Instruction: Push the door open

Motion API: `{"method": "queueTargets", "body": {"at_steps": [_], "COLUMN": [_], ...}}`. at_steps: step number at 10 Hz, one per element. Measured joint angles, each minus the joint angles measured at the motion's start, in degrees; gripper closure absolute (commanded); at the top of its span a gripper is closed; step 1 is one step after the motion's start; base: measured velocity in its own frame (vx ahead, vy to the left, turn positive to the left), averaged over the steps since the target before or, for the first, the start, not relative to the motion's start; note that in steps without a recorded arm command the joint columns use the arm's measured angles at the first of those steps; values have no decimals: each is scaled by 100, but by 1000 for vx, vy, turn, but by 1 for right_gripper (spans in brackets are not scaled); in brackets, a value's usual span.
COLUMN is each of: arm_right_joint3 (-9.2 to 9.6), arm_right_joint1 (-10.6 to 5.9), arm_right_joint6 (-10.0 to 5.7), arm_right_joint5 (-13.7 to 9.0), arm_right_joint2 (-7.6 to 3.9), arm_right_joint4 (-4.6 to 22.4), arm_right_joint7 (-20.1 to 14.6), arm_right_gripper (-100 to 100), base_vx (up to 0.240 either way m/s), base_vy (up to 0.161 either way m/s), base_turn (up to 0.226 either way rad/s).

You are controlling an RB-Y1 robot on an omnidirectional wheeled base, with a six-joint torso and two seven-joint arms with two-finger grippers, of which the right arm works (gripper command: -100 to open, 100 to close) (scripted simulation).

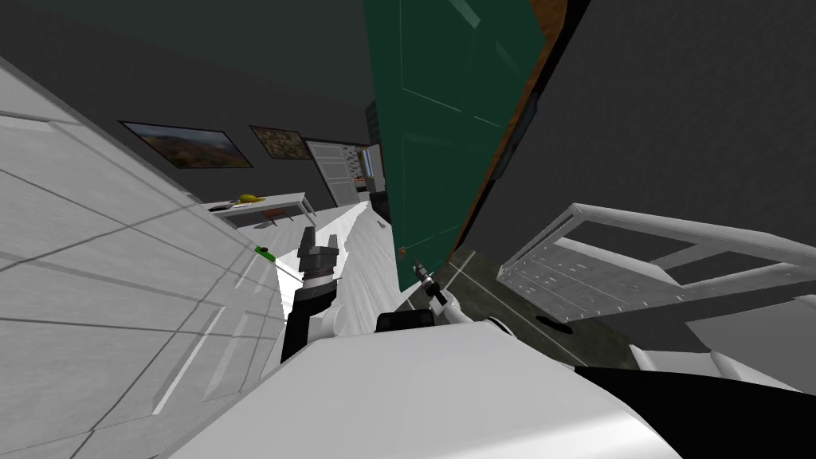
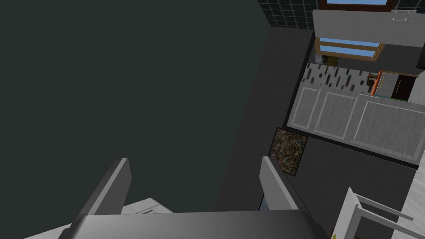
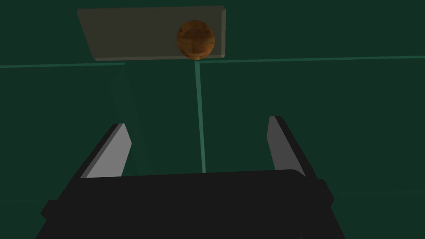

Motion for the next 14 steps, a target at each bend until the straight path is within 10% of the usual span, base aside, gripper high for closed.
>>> {"method": "queueTargets", "body": {"at_steps": [10,11,14], "arm_right_joint3": [-89,-87,-87], "arm_right_joint1": [-12,-5,-21], "arm_right_joint6": [-41,-53,-35], "arm_right_joint5": [-66,-65,-64], "arm_right_joint2": [82,88,85], "arm_right_joint4": [55,53,53], "arm_right_joint7": [111,116,115], "arm_right_gripper": [-100,100,100], "base_vx": [141,-15,-18], "base_vy": [79,-3,-10], "base_turn": [20,10,5]}}
